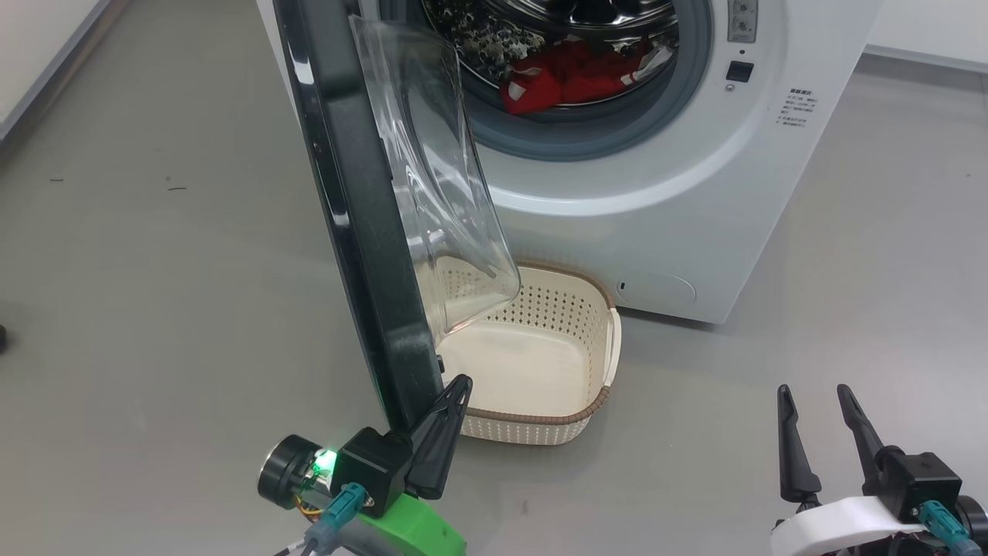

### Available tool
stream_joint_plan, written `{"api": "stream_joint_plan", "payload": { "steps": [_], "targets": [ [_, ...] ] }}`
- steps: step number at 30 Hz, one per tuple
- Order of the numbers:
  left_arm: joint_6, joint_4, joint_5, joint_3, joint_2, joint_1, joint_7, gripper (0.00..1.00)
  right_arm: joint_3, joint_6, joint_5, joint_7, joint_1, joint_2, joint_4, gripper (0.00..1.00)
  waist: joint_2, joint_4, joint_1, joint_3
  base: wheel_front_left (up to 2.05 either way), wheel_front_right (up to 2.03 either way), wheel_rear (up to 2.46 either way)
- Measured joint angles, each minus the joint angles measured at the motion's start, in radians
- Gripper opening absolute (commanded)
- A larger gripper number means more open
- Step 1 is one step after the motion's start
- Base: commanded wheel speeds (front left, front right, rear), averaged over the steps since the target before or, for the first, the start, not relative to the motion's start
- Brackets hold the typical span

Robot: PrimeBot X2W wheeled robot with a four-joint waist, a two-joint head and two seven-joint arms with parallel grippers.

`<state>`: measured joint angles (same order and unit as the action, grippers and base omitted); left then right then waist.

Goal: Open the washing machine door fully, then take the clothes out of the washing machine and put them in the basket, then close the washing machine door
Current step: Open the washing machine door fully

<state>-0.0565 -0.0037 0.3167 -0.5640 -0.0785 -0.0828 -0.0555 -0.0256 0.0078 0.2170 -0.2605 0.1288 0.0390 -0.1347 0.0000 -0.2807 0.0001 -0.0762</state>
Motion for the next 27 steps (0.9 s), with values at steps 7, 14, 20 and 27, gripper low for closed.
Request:
{"api": "stream_joint_plan", "payload": {
  "steps": [7,14,20,27],
  "targets": [
    [0.0,0.011,0.0,-0.006,0.002,0.0,0.0,0.0,0.014,0.0,-0.008,0.0,-0.001,-0.001,0.004,1.0,0.0,-0.011,0.0,-0.001,0.0,0.0,0.0],
    [-0.001,0.029,0.001,-0.01,0.009,0.0,0.0,0.0,0.029,-0.001,-0.008,0.0,-0.001,-0.001,0.014,1.0,0.0,-0.043,0.0,0.001,0.0,0.0,0.0],
    [-0.008,0.037,0.001,-0.005,0.01,0.0,0.0,0.0,0.03,-0.001,-0.008,0.0,-0.001,-0.002,0.014,1.0,0.0,-0.071,-0.0001,0.006,0.0,0.0,0.0],
    [-0.019,0.047,0.001,0.019,0.008,0.0,0.0,0.0,0.024,0.0,-0.011,0.0,-0.001,-0.003,0.014,1.0,0.0,-0.095,0.0,0.007,0.0,0.0,0.0]
  ]
}}
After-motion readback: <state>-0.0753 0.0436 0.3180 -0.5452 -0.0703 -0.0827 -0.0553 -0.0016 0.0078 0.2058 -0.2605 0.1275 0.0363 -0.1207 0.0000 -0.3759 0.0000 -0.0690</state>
